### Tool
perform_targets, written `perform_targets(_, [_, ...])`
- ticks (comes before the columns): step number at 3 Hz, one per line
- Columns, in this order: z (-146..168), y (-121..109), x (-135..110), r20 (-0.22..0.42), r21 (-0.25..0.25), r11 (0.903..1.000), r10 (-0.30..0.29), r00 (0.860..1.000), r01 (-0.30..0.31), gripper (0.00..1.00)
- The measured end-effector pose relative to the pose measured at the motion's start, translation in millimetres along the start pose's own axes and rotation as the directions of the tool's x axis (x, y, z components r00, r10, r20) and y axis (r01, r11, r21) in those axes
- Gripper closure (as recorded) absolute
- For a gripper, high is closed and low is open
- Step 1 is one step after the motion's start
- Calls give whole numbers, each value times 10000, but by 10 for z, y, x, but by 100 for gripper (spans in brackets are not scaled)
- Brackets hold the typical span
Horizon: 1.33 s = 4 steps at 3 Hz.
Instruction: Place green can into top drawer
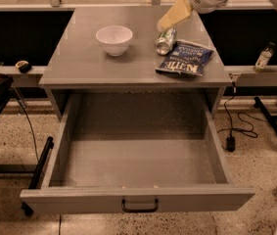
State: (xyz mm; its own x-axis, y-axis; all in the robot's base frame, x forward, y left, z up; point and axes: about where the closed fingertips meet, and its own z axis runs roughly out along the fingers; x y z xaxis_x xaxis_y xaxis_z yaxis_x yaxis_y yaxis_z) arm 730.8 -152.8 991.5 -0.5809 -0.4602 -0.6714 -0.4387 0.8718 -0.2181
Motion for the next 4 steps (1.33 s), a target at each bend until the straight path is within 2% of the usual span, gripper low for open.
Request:
perform_targets(1, [365,183,14,-169,-84,9942,1073,9941,-1074,0])
perform_targets(2, [709,364,22,-480,-117,9859,1665,9849,-1672,0])
perform_targets(3, [1051,462,45,-807,-69,9807,1944,9776,-1956,0])
perform_targets(4, [1346,512,37,-807,-209,9790,2004,9764,-2026,0])
